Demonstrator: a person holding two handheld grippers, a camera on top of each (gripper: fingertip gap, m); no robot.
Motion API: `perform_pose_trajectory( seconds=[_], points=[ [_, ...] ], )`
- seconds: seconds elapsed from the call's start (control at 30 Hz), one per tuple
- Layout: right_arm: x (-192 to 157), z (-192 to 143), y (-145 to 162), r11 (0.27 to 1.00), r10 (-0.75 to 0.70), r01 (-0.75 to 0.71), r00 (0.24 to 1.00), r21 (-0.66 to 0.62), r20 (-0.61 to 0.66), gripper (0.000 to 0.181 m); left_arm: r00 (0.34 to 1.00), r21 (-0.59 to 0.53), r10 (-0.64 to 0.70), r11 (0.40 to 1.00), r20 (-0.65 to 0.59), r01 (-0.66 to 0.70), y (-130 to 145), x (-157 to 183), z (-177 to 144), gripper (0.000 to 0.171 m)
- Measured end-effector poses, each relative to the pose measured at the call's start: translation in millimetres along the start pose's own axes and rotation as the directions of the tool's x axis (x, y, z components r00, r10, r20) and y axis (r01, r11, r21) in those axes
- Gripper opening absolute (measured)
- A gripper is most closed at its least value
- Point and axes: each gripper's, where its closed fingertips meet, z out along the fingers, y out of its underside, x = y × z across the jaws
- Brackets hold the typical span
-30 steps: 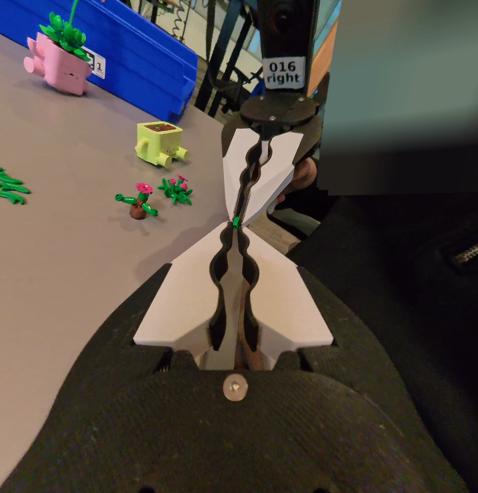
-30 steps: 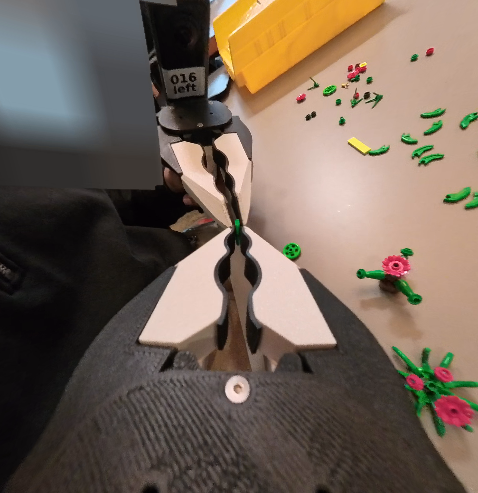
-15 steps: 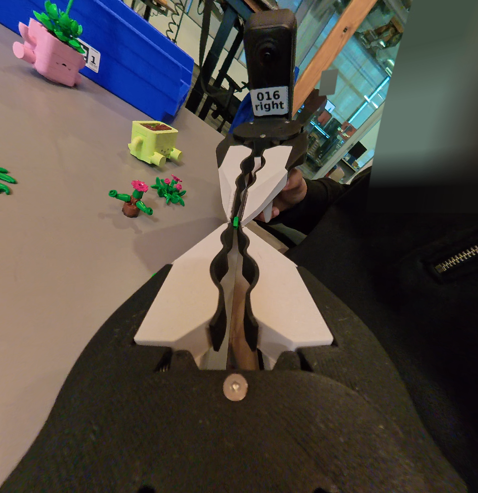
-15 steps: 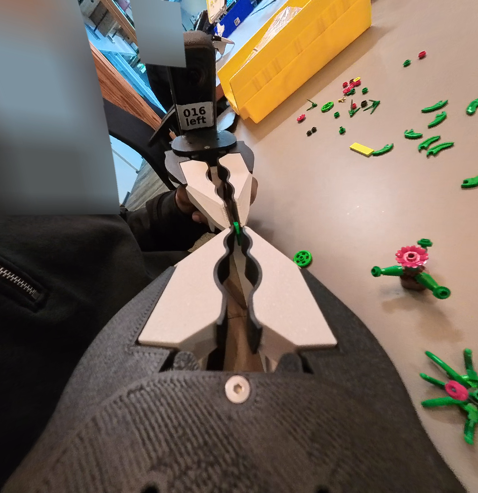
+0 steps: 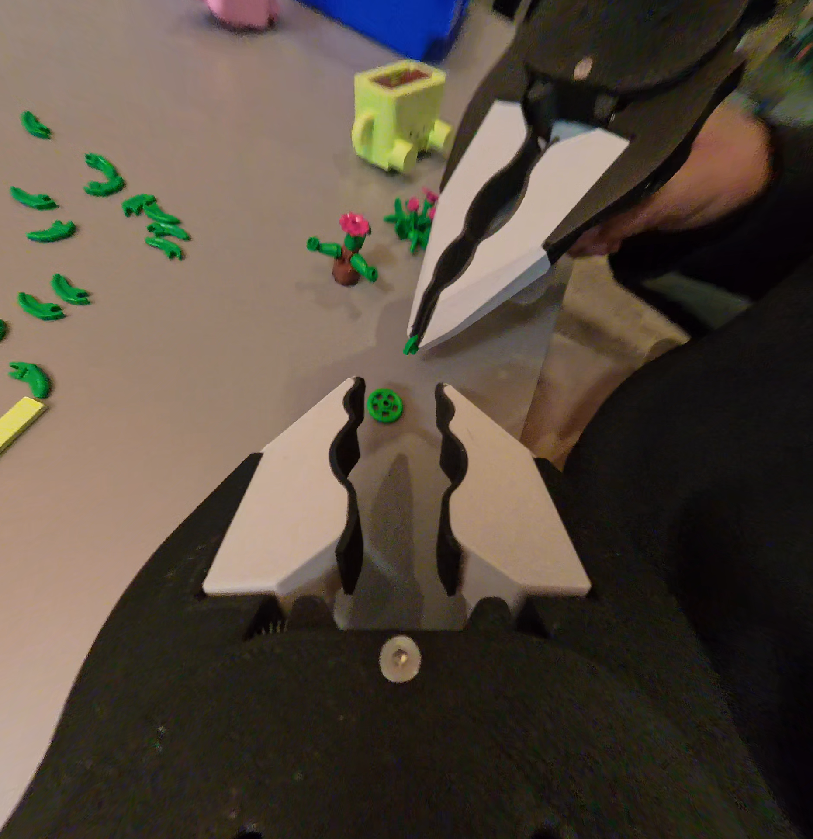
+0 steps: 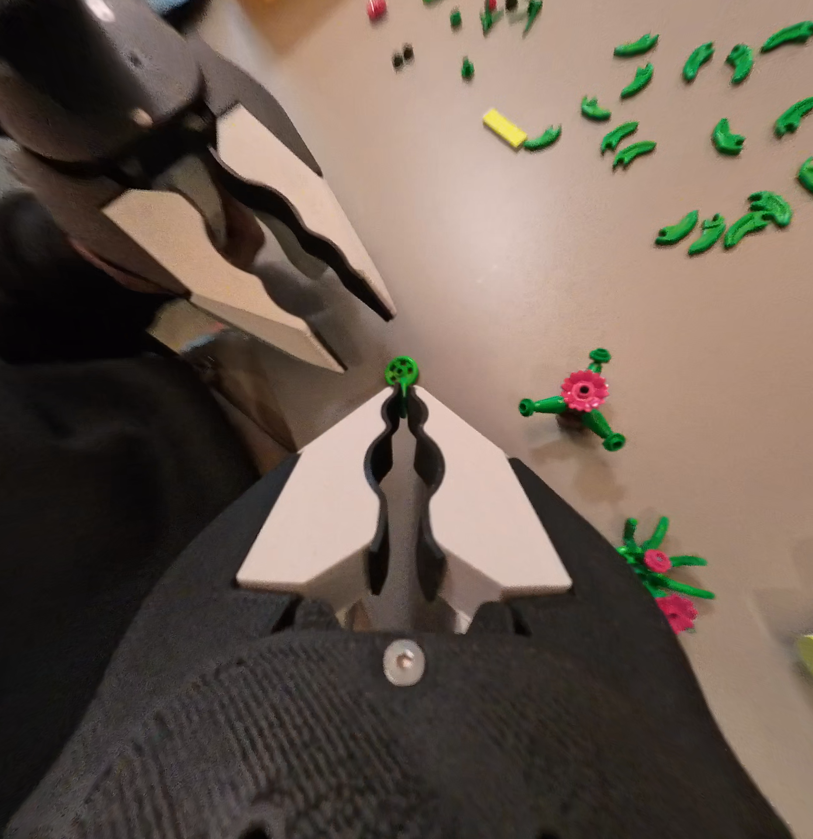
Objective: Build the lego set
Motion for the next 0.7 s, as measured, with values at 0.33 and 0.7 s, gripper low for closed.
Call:
perform_pose_trajectory(
  seconds=[0.33, 0.7],
  points=[
    [0.9, 21.6, 12.5, 0.981, -0.115, 0.107, 0.993, -0.162, -0.040, 0.001, 0.992, -0.153, 0.097, 0.985, 0.084, -0.083, 23.4, -4.8, 15.1, 0.028],
    [-0.7, 22.2, 15.3, 0.976, -0.128, 0.123, 0.992, -0.182, -0.015, 0.001, 0.993, -0.177, 0.084, 0.982, 0.086, -0.067, 26.4, -6.4, 17.5, 0.015]
  ],
)
